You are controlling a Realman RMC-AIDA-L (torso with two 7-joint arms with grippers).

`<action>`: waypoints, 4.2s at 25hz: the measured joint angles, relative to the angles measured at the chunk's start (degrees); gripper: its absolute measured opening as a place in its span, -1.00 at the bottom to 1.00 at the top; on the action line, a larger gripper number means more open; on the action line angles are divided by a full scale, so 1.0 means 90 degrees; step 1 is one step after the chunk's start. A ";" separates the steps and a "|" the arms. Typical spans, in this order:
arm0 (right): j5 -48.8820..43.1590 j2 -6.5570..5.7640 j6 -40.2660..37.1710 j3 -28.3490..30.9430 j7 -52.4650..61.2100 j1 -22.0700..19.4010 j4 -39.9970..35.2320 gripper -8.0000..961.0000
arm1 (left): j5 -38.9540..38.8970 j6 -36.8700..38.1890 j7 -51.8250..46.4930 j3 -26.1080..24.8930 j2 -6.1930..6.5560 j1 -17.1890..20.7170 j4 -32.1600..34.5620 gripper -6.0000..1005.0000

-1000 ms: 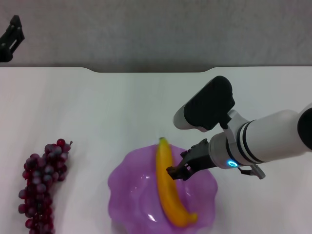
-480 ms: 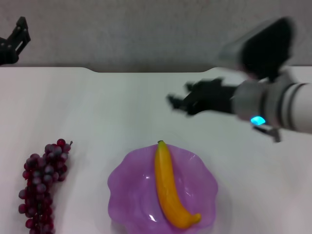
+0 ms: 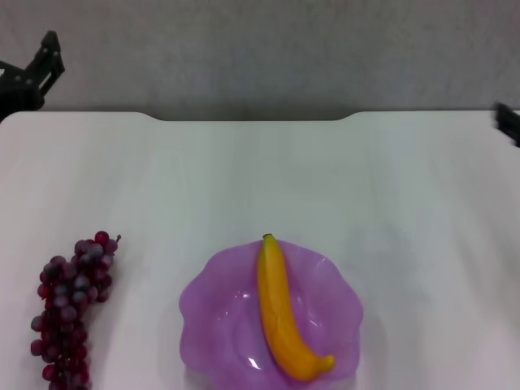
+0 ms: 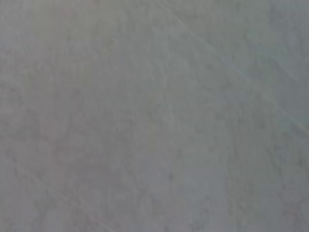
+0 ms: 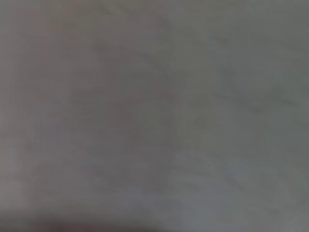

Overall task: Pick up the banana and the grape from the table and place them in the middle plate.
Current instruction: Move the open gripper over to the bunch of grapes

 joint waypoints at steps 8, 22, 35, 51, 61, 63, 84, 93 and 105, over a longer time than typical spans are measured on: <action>0.0006 0.0000 -0.0404 0.0429 0.0007 -0.0080 0.1065 0.16 | 0.0000 -0.0541 0.0030 0.0130 0.0068 0.0048 -0.0150 0.41; 0.0036 -0.0009 -0.0272 0.0279 -0.0019 0.0108 0.1223 0.16 | 0.0000 -0.4350 0.1025 -0.0071 -0.0161 -0.0481 -0.1161 0.41; 0.0057 -0.0017 -0.0196 0.0094 0.0006 0.0356 0.1478 0.16 | -0.0031 -0.6593 0.0570 -0.0933 -0.0169 -0.1429 -0.0986 0.40; 0.0057 -0.0009 -0.0128 -0.0011 0.0005 0.0471 0.1565 0.16 | -0.0010 -0.8162 0.0464 -0.1374 -0.0161 -0.2276 -0.0243 0.40; 0.0057 -0.0014 -0.0101 -0.0029 0.0006 0.0532 0.1637 0.16 | -0.0005 -0.8820 0.0472 -0.1525 -0.0143 -0.2721 0.0260 0.39; 0.0056 -0.0016 -0.0096 -0.0050 0.0007 0.0564 0.1650 0.16 | -0.0003 -0.8895 0.0476 -0.1598 -0.0139 -0.2809 0.0425 0.39; 0.0056 -0.0019 -0.0024 -0.0082 -0.0001 0.0674 0.1753 0.16 | 0.0010 -0.9147 0.0551 -0.2044 -0.0081 -0.3366 0.1688 0.38; 0.0056 -0.0019 -0.0022 -0.0082 -0.0003 0.0743 0.1812 0.16 | 0.0009 -0.9147 0.0654 -0.2033 -0.0103 -0.3468 0.1831 0.38; 0.0056 -0.0019 -0.0005 -0.0082 0.0009 0.0762 0.1832 0.16 | 0.0000 -0.9067 0.0685 -0.2111 -0.0108 -0.3614 0.2108 -0.16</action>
